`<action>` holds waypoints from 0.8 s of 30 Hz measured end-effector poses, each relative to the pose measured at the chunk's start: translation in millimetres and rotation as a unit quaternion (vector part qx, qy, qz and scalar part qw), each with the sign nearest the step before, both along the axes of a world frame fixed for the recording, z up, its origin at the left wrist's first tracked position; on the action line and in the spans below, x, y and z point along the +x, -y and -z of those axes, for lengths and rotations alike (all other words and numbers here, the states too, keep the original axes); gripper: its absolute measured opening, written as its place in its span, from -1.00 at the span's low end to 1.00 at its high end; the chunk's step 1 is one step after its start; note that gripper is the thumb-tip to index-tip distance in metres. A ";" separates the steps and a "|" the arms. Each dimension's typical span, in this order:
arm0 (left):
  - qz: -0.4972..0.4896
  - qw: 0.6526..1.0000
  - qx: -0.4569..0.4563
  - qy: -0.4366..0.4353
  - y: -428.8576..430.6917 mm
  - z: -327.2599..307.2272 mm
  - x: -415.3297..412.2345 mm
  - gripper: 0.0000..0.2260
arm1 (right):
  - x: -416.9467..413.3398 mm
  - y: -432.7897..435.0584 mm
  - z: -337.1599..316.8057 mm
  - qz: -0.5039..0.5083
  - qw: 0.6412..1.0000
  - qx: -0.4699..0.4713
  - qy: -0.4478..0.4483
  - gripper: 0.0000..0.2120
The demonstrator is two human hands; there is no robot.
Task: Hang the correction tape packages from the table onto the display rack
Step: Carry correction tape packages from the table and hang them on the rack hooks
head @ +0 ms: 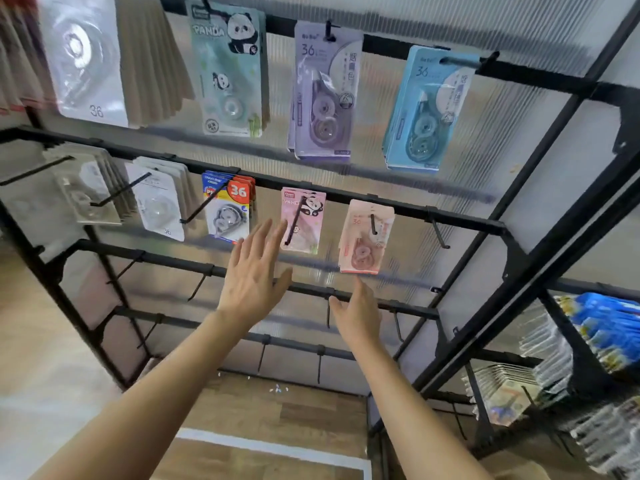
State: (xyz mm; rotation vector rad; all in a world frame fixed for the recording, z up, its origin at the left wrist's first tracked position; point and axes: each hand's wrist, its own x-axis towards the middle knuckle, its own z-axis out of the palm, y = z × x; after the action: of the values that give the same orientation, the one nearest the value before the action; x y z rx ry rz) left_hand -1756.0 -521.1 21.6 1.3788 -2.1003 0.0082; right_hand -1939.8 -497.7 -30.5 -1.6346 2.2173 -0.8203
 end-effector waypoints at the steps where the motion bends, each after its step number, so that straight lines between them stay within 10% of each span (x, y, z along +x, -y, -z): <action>1: -0.018 0.999 0.023 0.026 -9.4 11.7 14.0 -0.34 | 9.4 -5.4 1.0 -0.021 0.999 0.003 -0.025 -0.43; 14: -0.256 0.943 0.208 0.050 -231.4 75.9 247.3 -0.35 | 235.8 -134.6 4.8 -0.287 0.945 0.035 -0.151 -0.31; 24: -0.518 0.824 0.226 0.028 -443.9 79.1 415.5 -0.36 | 453.9 -254.6 24.0 -0.495 0.856 0.047 -0.143 -0.32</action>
State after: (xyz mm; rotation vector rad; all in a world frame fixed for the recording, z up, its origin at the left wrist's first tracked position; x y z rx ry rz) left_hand -1340.5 -77.2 -57.5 2.6749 -1.1568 -0.0066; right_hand -1485.8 -243.1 -54.5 -2.5402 1.1571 -0.1694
